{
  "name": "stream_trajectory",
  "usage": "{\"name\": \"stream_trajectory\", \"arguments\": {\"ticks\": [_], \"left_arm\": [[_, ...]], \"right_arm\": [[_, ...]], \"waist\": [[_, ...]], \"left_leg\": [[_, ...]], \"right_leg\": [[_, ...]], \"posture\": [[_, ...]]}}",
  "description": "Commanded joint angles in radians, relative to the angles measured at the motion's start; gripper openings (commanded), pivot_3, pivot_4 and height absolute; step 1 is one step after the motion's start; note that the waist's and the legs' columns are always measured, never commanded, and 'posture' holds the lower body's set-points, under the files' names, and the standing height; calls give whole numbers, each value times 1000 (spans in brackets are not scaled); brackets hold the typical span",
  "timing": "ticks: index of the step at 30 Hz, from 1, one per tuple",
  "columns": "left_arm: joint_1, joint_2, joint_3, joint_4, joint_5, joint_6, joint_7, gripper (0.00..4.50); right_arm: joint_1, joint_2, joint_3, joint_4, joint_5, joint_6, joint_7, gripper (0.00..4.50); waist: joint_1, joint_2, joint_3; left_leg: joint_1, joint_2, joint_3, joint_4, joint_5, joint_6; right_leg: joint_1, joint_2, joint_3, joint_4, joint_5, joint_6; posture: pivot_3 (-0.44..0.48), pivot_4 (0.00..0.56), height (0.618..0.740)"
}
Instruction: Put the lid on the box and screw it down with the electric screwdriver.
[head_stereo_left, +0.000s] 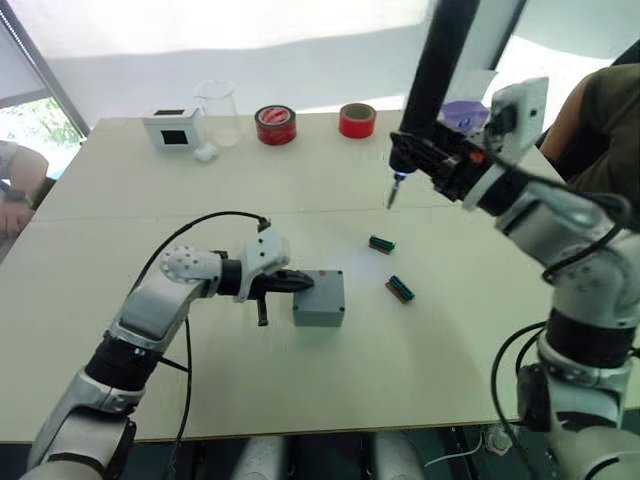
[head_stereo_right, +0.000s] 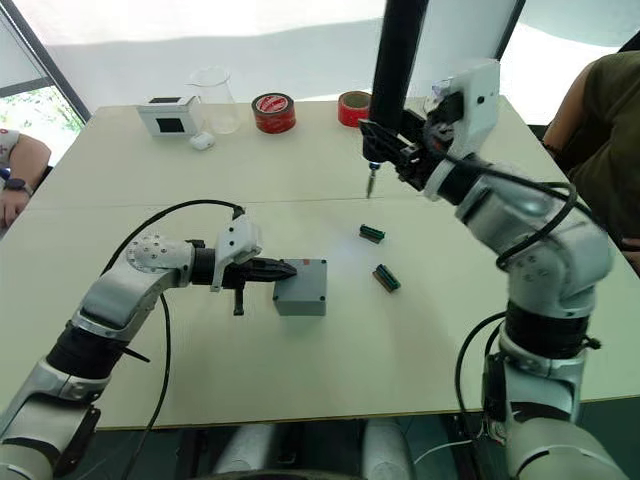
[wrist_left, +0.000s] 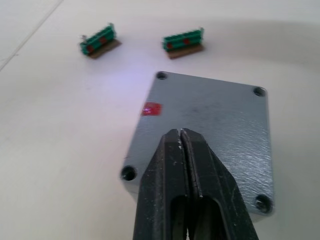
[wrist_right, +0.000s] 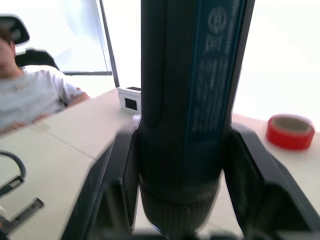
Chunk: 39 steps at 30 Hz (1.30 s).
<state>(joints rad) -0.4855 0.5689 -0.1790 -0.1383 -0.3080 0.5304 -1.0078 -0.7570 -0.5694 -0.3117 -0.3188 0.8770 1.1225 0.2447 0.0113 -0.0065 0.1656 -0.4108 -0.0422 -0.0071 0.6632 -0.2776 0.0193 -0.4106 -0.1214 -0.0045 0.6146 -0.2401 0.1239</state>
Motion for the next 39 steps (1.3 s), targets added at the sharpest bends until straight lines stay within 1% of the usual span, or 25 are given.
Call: {"name": "stream_trajectory", "arguments": {"ticks": [1,3,5,7,8,10,13,16,18,23,25,26,30,31,35,39], "left_arm": [[-11,-25,165,-119,-140,94,83,0],[-14,-3,186,-154,-192,144,65,0],[-20,38,205,-180,-297,224,-10,0],[-17,77,212,-196,-368,272,-68,0],[-10,99,202,-209,-377,276,-91,0],[11,143,161,-244,-351,249,-125,0],[34,177,115,-280,-326,216,-149,0],[36,184,94,-296,-335,221,-155,0],[33,183,85,-303,-337,223,-154,0],[33,181,61,-299,-323,208,-153,0],[32,175,57,-298,-318,205,-145,0],[32,175,56,-300,-317,205,-142,0],[26,179,66,-285,-324,212,-137,0],[25,180,67,-283,-324,212,-137,0],[18,182,84,-265,-330,218,-131,0],[12,194,109,-241,-335,221,-129,0]], "right_arm": [[-84,-96,-138,80,127,233,-41,1766],[-88,-169,-130,113,137,331,-12,1766],[-82,-236,-111,170,109,427,-1,1766],[-53,-309,-64,250,87,480,2,1766],[-26,-348,-36,304,88,488,10,1766],[30,-409,20,402,97,492,43,1766],[67,-439,97,487,51,492,75,1766],[40,-450,174,537,5,492,117,1766],[13,-459,229,580,-18,492,151,1766],[-32,-474,340,627,-88,487,248,1766],[-35,-483,390,631,-125,465,284,2772],[-35,-487,403,632,-138,458,300,2913],[-47,-502,462,623,-200,406,364,4376],[-50,-506,473,623,-216,390,377,4467],[-77,-507,480,622,-269,332,418,4467],[-117,-495,431,600,-282,298,452,4467]], "waist": [[1,-2,5],[-1,0,6],[-2,0,5],[-5,1,6],[-6,1,6],[-6,0,6],[-8,1,7],[-14,5,10],[-24,6,11],[-24,6,11],[-24,6,11],[-23,5,11],[-21,5,11],[-22,5,11],[-22,5,11],[-23,5,11]], "left_leg": [[-1,0,0,0,0,0],[-6,0,0,1,0,0],[-14,0,1,1,1,0],[-16,0,1,1,2,-3],[-16,0,2,1,2,-3],[-16,0,3,1,1,-1],[-16,0,5,3,0,1],[-16,0,6,4,0,1],[-15,0,5,4,0,1],[-15,1,5,4,0,1],[-15,1,5,4,0,1],[-15,1,5,4,0,1],[-15,1,4,5,0,1],[-15,1,4,5,0,1],[-15,1,4,5,0,1],[-15,1,4,5,0,1]], "right_leg": [[-1,-1,0,0,0,0],[-5,-1,0,0,1,0],[-14,2,0,1,2,3],[-16,3,-1,1,2,3],[-16,3,-1,0,2,3],[-16,3,-1,0,2,3],[-14,3,0,-1,2,3],[-14,3,0,0,2,3],[-14,4,0,1,2,4],[-15,5,0,1,2,4],[-15,5,0,1,2,4],[-15,5,0,1,2,4],[-14,5,0,1,2,4],[-14,5,0,1,2,4],[-14,5,0,1,2,4],[-14,5,0,2,2,4]], "posture": [[0,150,740],[0,150,740],[0,150,740],[0,150,740],[0,150,740],[0,150,740],[0,150,740],[0,150,740],[0,150,740],[0,150,740],[0,150,740],[0,150,740],[0,150,740],[0,150,740],[0,150,740],[0,150,740]]}}
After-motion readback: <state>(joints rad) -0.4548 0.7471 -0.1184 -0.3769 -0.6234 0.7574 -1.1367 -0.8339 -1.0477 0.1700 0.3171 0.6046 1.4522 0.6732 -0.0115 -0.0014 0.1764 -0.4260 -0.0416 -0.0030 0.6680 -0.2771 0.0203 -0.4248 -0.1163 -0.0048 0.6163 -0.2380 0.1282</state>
